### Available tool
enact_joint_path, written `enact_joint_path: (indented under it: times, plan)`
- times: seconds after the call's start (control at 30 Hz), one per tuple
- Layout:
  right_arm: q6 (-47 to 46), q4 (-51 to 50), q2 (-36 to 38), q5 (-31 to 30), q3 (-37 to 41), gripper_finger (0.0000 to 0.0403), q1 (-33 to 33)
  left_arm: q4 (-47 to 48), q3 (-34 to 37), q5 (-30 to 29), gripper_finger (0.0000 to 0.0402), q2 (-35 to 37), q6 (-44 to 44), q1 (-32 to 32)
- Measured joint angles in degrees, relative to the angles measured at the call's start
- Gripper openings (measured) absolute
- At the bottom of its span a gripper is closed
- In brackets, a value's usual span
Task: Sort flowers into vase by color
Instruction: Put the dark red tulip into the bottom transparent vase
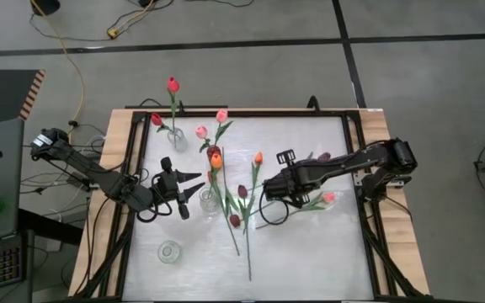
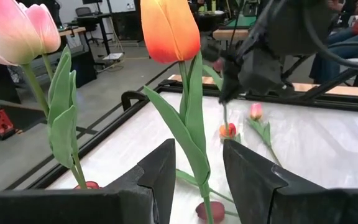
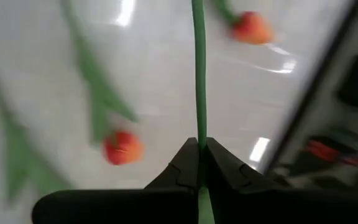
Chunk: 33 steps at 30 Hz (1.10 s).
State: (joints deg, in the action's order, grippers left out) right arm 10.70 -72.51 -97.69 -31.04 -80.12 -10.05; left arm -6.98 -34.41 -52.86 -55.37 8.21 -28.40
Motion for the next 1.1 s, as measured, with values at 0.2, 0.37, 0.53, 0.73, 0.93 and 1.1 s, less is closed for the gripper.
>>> enact_joint_path:
  times: [0.2,0.37,0.53,0.73,0.93,1.1]
  plan:
    - [0.9,-2.47,0.0,-15.35,-1.05,0.0043,-2.77,-0.02,0.0,0.02,0.0123,0.0,0.48,0.0]
    - [8.07,-1.94,0.0,-26.05,-1.05,0.0043,-5.44,-0.08,0.0,0.08,0.0123,0.0,2.92,0.0]
    - [15.44,0.24,-0.02,-35.76,-1.05,0.0043,-7.92,-0.48,0.0,3.92,0.0123,0.0,4.63,0.0]
    - [25.89,6.1,-0.02,-45.32,-1.05,0.0043,-10.49,-0.98,0.0,9.56,0.0123,0.0,5.57,0.0]
    - [33.23,12.27,-0.02,-48.82,-1.05,0.0043,-12.63,-4.96,0.0,12.17,0.0123,-0.02,5.65,0.0]
    - [36.62,17.18,-0.04,-48.82,-1.05,0.0043,-14.31,-8.08,0.0,12.09,0.0123,-0.32,4.79,0.11]
